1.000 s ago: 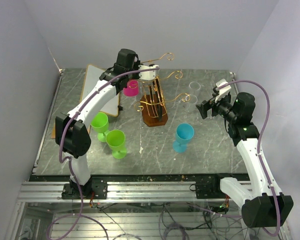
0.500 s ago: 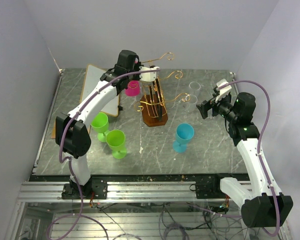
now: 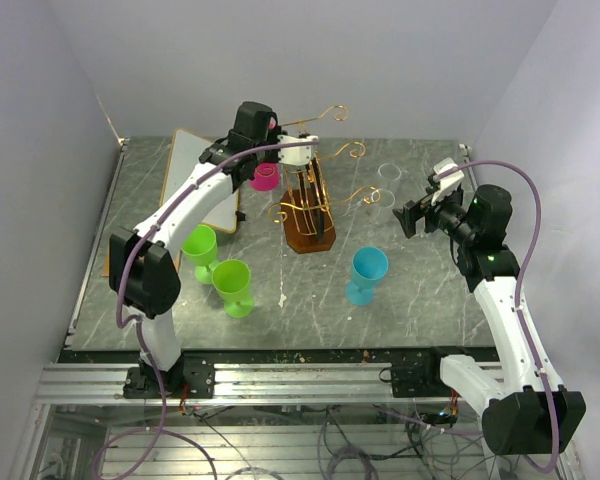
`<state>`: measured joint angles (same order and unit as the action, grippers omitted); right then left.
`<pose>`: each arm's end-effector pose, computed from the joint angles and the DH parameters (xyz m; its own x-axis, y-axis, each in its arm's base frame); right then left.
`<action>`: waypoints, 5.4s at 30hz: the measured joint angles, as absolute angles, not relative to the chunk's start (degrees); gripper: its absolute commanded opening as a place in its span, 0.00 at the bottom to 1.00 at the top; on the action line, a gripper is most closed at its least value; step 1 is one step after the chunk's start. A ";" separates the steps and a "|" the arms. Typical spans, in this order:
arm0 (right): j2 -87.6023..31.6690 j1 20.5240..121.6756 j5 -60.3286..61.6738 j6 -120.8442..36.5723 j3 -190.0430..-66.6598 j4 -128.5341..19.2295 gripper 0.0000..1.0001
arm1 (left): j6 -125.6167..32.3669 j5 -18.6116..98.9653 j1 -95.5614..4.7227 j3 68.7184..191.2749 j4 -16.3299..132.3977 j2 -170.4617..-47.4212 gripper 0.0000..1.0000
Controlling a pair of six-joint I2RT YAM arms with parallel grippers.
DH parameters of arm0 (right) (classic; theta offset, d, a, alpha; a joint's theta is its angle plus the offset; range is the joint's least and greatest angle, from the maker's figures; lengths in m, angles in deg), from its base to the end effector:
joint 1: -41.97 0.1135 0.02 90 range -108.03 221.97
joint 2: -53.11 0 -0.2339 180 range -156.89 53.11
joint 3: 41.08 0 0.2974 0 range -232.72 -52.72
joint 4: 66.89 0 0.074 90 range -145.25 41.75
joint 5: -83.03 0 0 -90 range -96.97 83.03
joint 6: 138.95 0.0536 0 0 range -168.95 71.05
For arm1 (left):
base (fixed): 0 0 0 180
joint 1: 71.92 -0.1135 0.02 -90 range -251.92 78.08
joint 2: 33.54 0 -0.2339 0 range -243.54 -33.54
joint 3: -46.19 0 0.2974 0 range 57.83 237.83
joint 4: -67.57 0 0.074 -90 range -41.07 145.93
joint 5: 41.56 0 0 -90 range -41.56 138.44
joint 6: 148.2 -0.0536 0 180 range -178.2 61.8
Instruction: Place the wine glass upside down on the wine glass rack
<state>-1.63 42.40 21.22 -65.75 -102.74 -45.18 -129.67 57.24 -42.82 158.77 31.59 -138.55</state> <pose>0.2972 0.0276 0.3094 -0.1105 -0.2556 -0.9605 -0.5174 0.8399 -0.1640 0.4296 -0.2297 0.3182 0.2121 0.9543 -0.2105 0.5095 0.0758 0.8571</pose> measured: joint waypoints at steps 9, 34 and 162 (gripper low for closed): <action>-1.63 42.05 21.96 -65.73 -102.74 -45.16 0.94 | -129.27 57.21 -42.82 156.41 31.20 -136.62 0.26; -1.26 40.04 23.77 -65.29 -102.69 -45.29 0.95 | -127.41 56.71 -42.51 152.61 30.30 -129.08 0.73; -30.39 53.39 38.26 -37.75 -147.83 -43.85 0.81 | -53.25 21.39 -56.06 169.75 26.92 -116.91 0.07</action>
<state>-30.39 53.39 38.26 -37.75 -147.83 -43.85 -53.25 21.39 -56.06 169.75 26.92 -116.91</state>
